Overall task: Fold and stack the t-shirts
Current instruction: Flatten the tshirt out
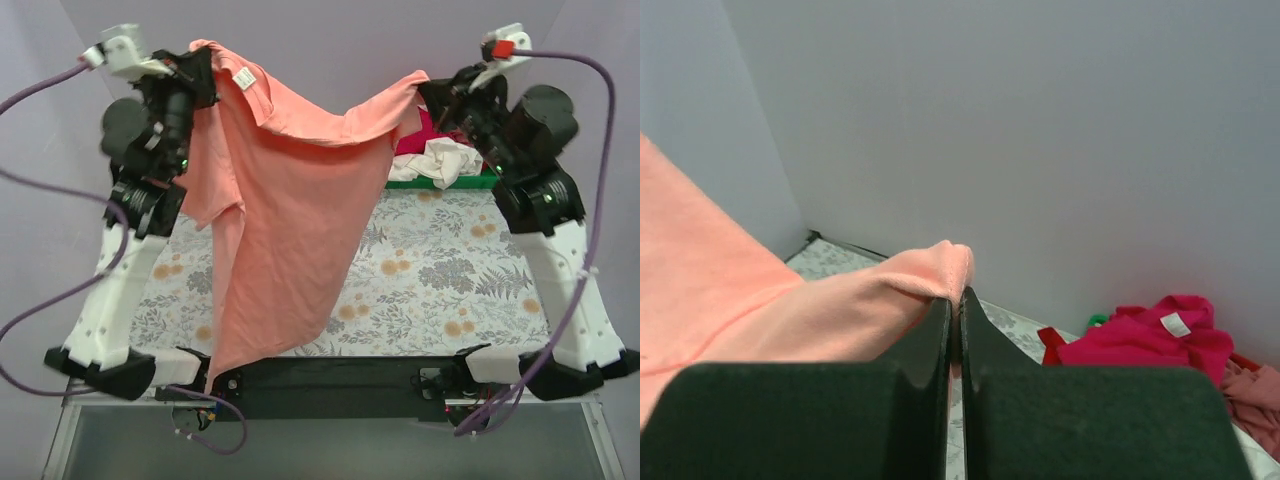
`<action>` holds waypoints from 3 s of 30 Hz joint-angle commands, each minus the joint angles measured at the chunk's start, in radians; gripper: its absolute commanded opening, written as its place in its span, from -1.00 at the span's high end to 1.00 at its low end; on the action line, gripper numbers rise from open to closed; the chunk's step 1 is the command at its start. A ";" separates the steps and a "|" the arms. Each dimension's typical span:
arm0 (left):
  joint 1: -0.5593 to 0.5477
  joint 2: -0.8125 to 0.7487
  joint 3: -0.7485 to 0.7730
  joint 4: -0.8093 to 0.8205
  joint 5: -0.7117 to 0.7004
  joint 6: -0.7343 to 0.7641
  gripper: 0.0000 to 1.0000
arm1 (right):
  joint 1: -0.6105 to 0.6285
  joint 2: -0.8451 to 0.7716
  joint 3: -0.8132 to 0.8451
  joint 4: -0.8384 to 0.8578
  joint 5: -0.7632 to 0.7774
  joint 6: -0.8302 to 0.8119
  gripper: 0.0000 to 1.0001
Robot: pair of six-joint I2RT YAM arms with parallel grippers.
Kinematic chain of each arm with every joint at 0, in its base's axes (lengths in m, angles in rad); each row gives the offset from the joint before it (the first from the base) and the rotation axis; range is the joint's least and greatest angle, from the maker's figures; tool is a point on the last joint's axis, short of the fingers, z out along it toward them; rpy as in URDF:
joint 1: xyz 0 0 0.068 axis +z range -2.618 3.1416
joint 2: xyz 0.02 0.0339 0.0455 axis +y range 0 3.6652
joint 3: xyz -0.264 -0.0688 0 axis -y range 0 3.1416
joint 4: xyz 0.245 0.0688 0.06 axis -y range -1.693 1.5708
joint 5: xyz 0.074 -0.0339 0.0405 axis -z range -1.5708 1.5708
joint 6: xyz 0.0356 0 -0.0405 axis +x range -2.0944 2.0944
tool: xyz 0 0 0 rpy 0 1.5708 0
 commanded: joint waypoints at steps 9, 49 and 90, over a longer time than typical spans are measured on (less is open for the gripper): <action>0.290 0.577 0.537 -0.062 0.258 0.051 1.00 | -0.042 0.503 0.482 0.076 0.038 -0.114 0.97; 0.310 -0.535 -1.011 -0.333 0.037 -0.742 -0.88 | -0.051 -0.358 -1.067 -0.039 -0.255 0.167 -0.97; 0.488 0.606 -0.773 -0.132 0.263 -0.538 -0.89 | 0.352 0.472 -1.109 0.257 0.014 0.306 -0.97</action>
